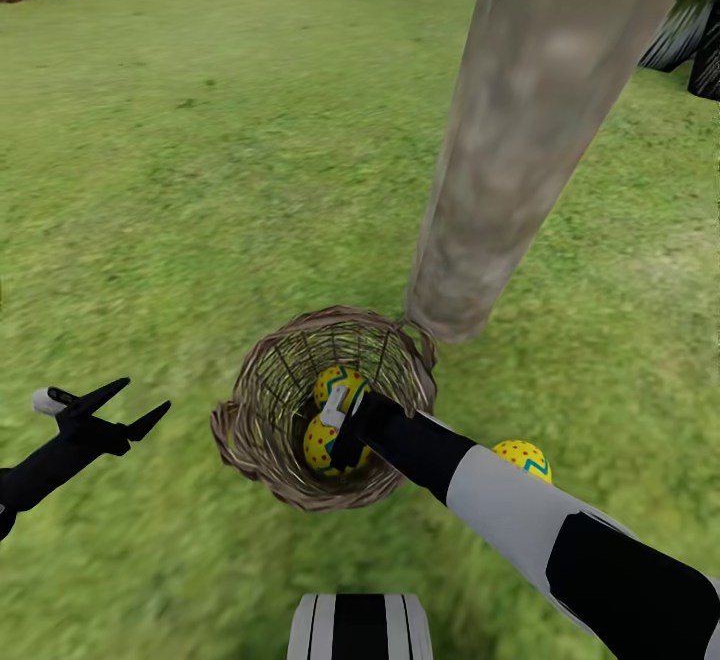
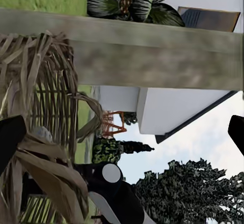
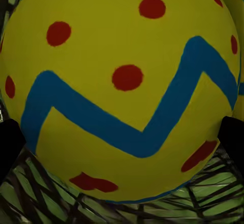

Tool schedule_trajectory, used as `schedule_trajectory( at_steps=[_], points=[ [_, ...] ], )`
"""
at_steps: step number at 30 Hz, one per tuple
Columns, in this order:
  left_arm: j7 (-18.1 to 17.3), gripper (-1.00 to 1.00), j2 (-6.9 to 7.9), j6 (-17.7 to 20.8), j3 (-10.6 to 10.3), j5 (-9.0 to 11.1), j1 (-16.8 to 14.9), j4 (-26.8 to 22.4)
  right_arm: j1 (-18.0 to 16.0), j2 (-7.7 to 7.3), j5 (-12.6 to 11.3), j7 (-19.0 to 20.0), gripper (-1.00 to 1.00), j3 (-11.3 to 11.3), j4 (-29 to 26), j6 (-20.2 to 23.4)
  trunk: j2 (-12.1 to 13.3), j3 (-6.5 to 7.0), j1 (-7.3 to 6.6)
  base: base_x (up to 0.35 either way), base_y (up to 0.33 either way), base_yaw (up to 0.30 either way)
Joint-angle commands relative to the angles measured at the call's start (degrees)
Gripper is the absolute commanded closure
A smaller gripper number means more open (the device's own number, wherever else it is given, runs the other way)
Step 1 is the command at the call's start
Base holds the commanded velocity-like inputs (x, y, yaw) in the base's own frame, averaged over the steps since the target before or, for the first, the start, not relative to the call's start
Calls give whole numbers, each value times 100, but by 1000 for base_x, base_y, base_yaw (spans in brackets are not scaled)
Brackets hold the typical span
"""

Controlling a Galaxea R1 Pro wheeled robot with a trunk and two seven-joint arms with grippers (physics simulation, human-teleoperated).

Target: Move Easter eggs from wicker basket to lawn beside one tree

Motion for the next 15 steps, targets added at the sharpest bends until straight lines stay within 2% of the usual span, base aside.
schedule_trajectory(
  at_steps=[1,11,14,15],
  points=[
    [-13,-100,1,21,0,0,-2,4,-1,-1,81,44,100,10,-6,0,0,19,-3,0,0,0],
    [-13,-100,1,21,0,0,-2,5,45,-1,77,66,100,17,-6,10,14,241,-29,0,0,0],
    [-13,-100,1,21,0,0,-2,5,45,-7,98,887,100,19,-6,32,18,307,-37,0,0,0],
    [-13,-100,1,21,0,0,-2,5,45,-8,101,975,100,18,-6,31,19,329,-39,0,0,0]
  ],
)
